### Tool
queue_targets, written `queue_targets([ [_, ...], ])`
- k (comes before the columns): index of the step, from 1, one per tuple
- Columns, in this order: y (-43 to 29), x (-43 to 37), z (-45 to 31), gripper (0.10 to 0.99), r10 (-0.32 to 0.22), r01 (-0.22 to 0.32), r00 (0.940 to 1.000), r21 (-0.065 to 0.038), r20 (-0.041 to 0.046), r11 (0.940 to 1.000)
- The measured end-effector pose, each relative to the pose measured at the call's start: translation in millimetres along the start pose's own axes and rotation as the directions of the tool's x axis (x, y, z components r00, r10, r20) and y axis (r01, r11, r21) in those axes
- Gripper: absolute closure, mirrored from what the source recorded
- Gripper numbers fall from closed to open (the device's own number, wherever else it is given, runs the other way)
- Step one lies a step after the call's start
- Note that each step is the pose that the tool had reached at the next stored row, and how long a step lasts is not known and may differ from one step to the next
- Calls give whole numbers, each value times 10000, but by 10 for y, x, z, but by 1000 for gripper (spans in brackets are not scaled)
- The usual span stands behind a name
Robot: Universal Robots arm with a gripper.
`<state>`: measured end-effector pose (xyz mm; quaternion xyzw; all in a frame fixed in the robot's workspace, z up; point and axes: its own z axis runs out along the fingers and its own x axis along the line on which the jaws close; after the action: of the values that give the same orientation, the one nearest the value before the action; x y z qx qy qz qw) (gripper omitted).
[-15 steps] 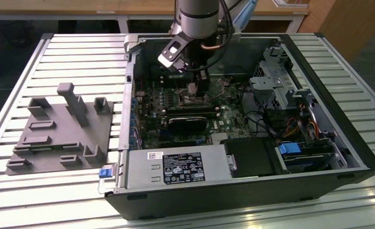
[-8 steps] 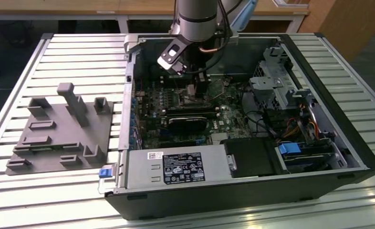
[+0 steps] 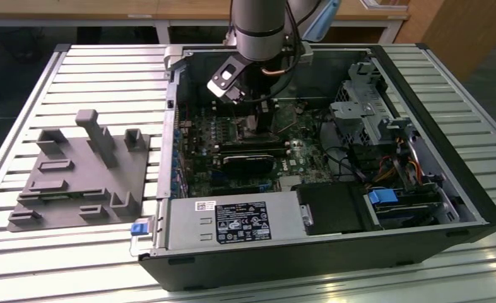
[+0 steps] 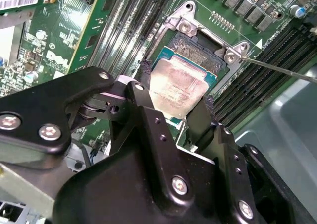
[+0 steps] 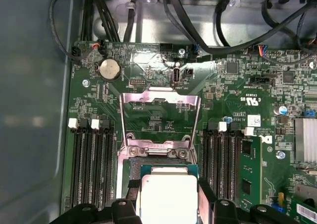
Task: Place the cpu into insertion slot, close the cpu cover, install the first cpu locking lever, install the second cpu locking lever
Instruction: 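Place the cpu into insertion slot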
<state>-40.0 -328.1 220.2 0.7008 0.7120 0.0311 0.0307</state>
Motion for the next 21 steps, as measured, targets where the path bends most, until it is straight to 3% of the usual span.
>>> queue_targets([
  [21,-19,38,90,545,146,-146,9999,2,12,9999],
])
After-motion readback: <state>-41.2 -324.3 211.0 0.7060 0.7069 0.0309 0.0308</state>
